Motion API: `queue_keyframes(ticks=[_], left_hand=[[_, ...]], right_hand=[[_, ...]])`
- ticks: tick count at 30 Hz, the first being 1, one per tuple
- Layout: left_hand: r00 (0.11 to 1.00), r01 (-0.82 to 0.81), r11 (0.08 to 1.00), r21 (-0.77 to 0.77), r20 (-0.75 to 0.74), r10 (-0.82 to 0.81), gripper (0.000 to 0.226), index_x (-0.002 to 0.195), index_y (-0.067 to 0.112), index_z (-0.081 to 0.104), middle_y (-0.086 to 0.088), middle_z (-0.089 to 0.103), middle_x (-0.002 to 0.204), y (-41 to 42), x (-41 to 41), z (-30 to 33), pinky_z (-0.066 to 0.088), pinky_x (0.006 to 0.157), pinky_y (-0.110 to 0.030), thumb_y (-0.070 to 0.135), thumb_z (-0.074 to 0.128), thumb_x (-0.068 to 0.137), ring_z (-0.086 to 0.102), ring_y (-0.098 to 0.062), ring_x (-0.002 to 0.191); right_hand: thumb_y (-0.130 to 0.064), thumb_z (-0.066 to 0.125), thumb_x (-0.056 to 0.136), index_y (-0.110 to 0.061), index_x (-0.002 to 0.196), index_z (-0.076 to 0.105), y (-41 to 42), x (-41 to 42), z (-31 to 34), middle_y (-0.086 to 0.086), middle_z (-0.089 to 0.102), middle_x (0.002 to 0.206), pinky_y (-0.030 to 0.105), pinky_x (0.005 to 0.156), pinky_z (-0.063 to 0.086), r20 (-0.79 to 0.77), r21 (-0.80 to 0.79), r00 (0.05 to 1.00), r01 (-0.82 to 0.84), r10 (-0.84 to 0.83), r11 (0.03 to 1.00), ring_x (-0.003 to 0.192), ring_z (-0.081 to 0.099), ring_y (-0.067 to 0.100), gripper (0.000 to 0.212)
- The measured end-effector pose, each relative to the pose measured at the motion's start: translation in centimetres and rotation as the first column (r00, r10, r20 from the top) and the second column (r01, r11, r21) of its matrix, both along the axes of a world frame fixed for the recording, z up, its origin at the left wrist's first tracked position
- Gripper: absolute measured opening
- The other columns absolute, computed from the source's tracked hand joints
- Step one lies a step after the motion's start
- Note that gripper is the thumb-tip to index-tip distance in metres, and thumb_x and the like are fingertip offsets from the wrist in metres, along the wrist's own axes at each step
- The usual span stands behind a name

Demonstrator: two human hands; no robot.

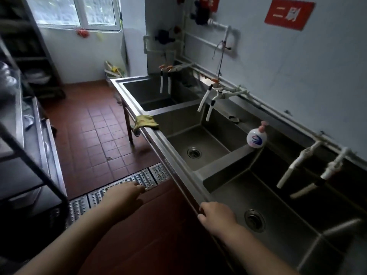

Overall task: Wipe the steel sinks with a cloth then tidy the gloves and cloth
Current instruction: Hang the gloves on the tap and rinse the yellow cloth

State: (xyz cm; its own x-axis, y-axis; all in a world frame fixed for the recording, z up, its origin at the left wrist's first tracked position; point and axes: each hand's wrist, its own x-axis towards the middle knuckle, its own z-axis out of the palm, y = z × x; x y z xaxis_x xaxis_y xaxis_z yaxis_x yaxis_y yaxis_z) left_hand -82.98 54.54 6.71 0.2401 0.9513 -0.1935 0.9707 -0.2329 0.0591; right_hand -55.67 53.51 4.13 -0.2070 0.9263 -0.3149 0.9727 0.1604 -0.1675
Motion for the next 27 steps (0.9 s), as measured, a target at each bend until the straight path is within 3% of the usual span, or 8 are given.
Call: queue_keyframes(ticks=[9, 18, 27], left_hand=[[0.997, -0.067, 0.996, -0.060, 0.023, 0.069, 0.035, 0.126, 0.034, 0.051, 0.009, 0.054, 0.128, 13.9, -2.4, -2.2, 0.045, 0.085, -0.028, 0.039, 0.048, 0.091, 0.053, -0.015, 0.118], [0.982, -0.161, 0.981, -0.110, 0.083, 0.170, 0.035, 0.126, 0.035, 0.051, 0.012, 0.054, 0.130, 25.8, -5.5, -3.5, 0.045, 0.085, -0.027, 0.040, 0.048, 0.092, 0.054, -0.014, 0.116], [0.981, -0.096, 0.983, -0.157, 0.152, 0.120, 0.037, 0.127, 0.031, 0.049, 0.008, 0.055, 0.127, 39.6, -9.8, -7.4, 0.047, 0.086, -0.030, 0.036, 0.052, 0.090, 0.055, -0.015, 0.115]], right_hand=[[-0.036, 0.045, 0.093, -0.022, 0.105, 0.060, 16.5, -3.1, -1.9, 0.001, 0.065, 0.103, 0.028, 0.066, 0.041, -0.080, 0.037, 0.997, 0.014, -0.011, 0.999, 0.091, 0.061, 0.021, 0.025], [-0.037, 0.045, 0.092, -0.027, 0.106, 0.061, 30.5, -7.1, -1.7, -0.003, 0.066, 0.106, 0.030, 0.071, 0.045, -0.124, 0.017, 0.992, -0.004, 0.006, 1.000, 0.096, 0.060, 0.020, 0.024], [-0.034, 0.046, 0.090, -0.028, 0.103, 0.062, 40.7, -11.7, -3.6, -0.003, 0.066, 0.106, 0.029, 0.071, 0.044, -0.130, -0.038, 0.983, 0.124, -0.128, 0.992, 0.096, 0.060, 0.021, 0.022]])
